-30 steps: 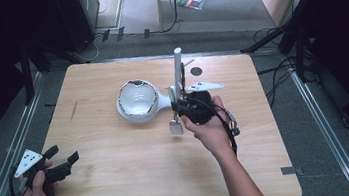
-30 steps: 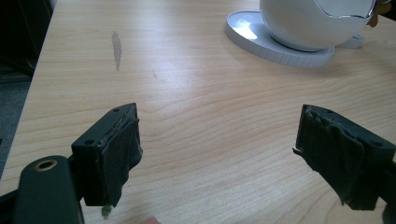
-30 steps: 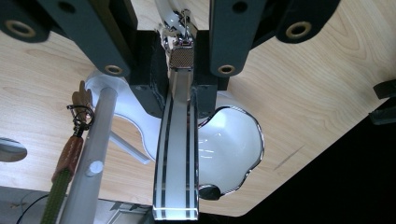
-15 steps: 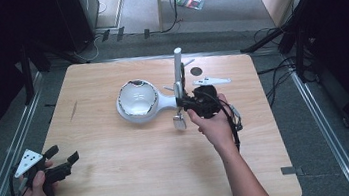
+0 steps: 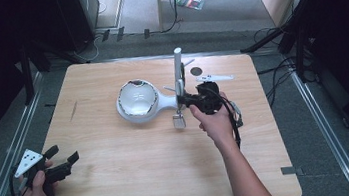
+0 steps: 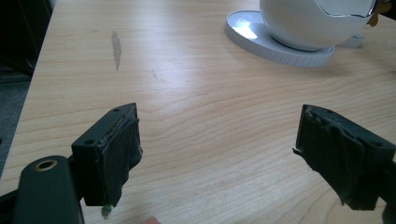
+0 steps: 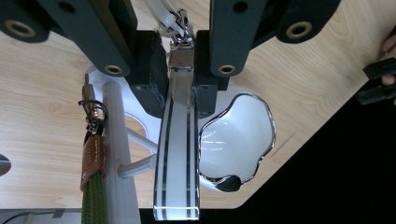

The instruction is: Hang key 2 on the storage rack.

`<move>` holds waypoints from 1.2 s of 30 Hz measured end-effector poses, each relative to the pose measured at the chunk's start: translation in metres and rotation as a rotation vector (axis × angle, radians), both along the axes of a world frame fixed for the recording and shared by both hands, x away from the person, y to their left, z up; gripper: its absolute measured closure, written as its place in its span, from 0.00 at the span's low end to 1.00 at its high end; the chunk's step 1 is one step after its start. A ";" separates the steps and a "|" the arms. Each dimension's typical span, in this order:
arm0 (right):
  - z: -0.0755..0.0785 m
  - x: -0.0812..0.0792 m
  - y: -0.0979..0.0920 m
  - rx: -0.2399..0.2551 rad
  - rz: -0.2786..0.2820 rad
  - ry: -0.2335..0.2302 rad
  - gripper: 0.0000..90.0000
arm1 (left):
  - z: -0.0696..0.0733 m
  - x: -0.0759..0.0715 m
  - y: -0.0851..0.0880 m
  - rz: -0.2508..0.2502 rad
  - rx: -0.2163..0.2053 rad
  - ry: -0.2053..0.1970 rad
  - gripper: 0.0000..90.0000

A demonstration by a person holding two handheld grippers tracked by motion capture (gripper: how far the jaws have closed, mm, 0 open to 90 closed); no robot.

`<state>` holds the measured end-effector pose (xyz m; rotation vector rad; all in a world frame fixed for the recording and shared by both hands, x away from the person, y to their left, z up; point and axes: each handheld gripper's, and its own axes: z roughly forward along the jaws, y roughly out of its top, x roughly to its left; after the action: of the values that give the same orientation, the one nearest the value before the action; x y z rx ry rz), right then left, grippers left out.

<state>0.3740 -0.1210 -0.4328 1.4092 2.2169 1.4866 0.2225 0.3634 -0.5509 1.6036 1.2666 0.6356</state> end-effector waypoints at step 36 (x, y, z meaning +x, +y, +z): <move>-0.011 0.015 -0.008 0.055 -0.041 0.047 0.83 | 0.000 0.000 -0.001 0.002 0.000 -0.004 0.16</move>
<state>0.3894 -0.1285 -0.4440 1.5120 2.1759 1.5281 0.2226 0.3627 -0.5511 1.6008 1.2650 0.6402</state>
